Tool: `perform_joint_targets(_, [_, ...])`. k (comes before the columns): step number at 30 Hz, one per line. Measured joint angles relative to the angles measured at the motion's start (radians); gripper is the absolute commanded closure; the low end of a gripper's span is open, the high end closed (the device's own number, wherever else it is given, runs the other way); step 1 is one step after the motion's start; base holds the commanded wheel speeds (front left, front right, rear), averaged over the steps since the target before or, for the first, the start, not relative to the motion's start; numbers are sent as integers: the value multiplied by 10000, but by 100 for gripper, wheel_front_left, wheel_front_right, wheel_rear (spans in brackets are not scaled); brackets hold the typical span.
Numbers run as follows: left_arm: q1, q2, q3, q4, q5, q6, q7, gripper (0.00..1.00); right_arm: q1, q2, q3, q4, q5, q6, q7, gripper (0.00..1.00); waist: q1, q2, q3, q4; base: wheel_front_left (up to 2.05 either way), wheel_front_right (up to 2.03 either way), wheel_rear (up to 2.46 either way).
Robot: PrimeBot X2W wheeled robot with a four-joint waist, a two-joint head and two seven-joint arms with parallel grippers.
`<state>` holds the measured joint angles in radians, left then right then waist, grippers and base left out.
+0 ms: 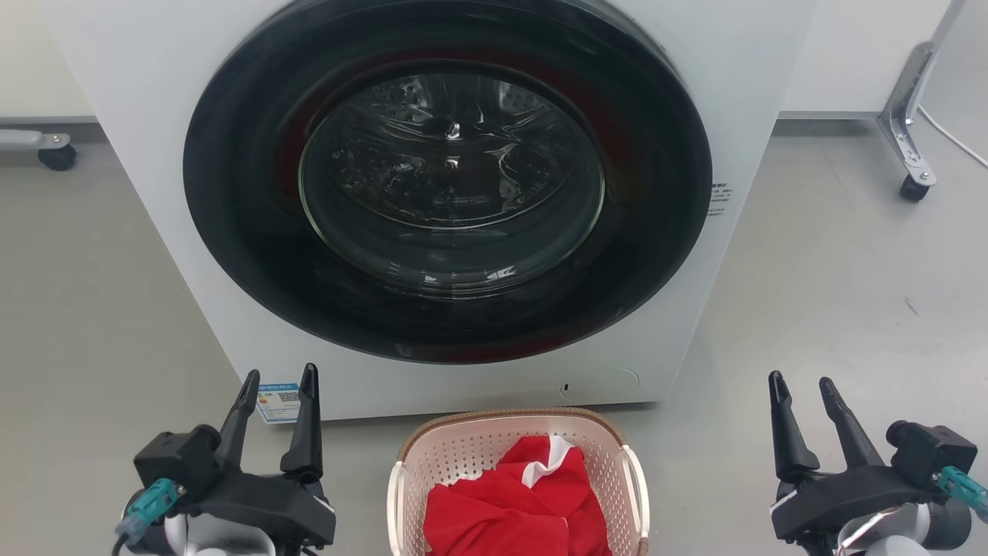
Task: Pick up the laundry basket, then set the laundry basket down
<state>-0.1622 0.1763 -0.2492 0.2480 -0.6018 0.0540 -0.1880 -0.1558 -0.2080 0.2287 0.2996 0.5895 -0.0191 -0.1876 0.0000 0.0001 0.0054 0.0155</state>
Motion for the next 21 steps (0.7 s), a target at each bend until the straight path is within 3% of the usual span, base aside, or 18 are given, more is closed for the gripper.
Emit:
perform_joint_targets(17, [1,44,-336,345,1743,428,-646,0,-188,-176,420,217,-1969,-205,-617,0,0,-1,-42,54,0,0,0])
perform_joint_targets(21, [1,27,-313,433,1733,430,-646,0,-187,-176,393,245,-2002,-205,-617,0,0,0,-52,63,0,0,0])
